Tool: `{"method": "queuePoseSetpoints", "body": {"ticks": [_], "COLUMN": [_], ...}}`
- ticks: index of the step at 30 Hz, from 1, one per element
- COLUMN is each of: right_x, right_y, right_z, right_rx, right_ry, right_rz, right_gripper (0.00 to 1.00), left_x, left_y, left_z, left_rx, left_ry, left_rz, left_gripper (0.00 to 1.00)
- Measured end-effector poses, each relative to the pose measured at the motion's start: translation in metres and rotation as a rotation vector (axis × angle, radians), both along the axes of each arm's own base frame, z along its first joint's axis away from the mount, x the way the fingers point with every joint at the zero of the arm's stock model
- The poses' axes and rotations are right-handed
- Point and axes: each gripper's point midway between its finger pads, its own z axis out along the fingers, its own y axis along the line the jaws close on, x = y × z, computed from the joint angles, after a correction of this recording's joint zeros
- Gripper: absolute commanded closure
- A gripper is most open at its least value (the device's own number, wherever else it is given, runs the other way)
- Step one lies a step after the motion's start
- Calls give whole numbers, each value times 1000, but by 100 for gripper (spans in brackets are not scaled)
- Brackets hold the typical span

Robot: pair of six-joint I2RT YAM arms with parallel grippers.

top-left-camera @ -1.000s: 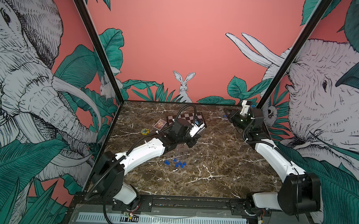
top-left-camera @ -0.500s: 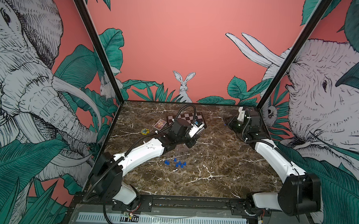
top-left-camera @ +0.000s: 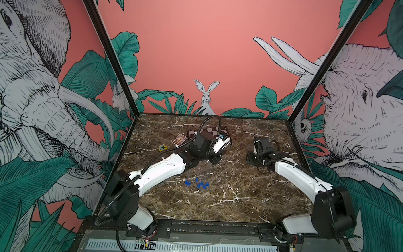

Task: Remove stoppers from test tubes
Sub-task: Place the stopper at the center of the board.

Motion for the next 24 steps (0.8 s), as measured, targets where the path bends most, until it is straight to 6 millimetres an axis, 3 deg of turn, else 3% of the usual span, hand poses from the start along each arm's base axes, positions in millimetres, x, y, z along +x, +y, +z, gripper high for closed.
{"method": "queuePoseSetpoints", "body": {"ticks": [4, 9, 20, 24], "right_x": [-3, -3, 0, 13], "right_y": [-10, -18, -21, -25], "right_z": [-28, -47, -80, -84], "right_rx": [-103, -176, -258, -278], "right_ry": [71, 81, -107, -202], "right_rz": [-4, -8, -15, -46], "right_gripper": [100, 100, 100, 100], "left_x": [0, 0, -2, -2], "left_y": [-1, -1, -2, -3], "left_z": [-5, -6, -6, -6], "left_rx": [9, 7, 4, 3], "left_ry": [12, 17, 23, 24], "left_rz": [1, 4, -1, -4], "left_gripper": [100, 100, 100, 100]}}
